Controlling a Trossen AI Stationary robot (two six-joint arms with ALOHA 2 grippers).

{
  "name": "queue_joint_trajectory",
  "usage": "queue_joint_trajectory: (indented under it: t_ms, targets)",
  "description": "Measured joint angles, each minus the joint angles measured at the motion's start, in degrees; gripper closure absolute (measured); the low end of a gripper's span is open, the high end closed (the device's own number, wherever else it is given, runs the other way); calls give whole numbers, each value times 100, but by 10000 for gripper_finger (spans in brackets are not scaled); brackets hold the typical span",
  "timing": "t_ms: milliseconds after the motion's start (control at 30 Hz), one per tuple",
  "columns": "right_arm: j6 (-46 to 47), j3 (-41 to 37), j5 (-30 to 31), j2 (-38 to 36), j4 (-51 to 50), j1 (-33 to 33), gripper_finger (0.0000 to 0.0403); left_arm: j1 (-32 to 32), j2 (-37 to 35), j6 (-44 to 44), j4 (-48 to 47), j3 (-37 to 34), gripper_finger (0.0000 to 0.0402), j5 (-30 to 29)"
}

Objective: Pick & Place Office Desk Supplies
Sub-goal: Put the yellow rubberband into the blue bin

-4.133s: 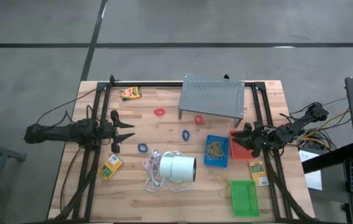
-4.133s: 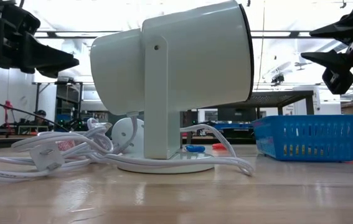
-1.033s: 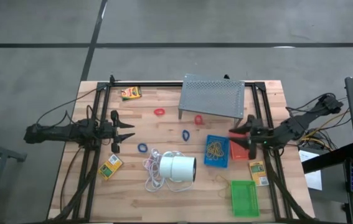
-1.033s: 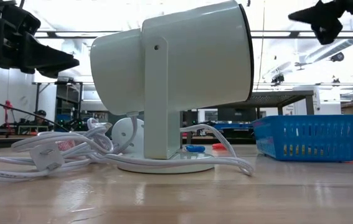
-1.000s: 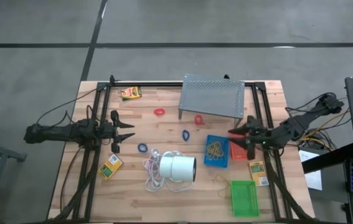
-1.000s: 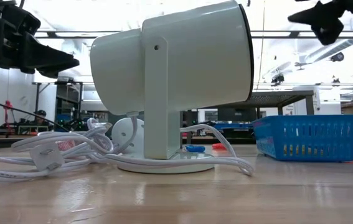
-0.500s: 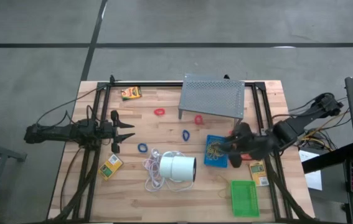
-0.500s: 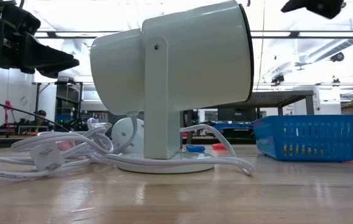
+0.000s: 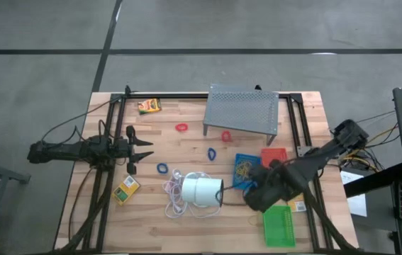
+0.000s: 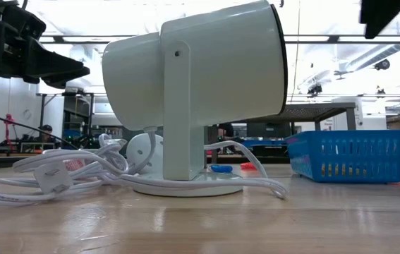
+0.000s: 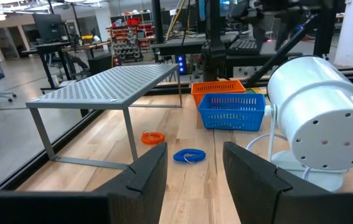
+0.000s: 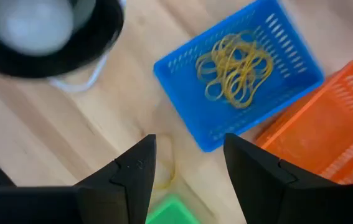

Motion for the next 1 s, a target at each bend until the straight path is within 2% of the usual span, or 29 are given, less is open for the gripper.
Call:
queue_joint_trajectory:
  t_ms: [100, 267, 367, 567, 1000]
  targets:
    - [89, 99, -90, 372, -17, 131, 218, 0, 0, 0, 0, 0, 242, 0]
    - [868, 103, -129, 865, 2, 317, 218, 0, -1, 1, 0, 0, 242, -1]
    - [1146, 112, -387, 1155, 99, 384, 218, -1, 0, 1, 0, 0, 242, 0]
    - [860, 263, -994, 1625, 87, 438, 218, 0, 0, 1, 0, 0, 242, -1]
    - [1036, 3, -1116, 1728, 214, 434, 218, 0, 0, 1, -1, 1, 243, -1]
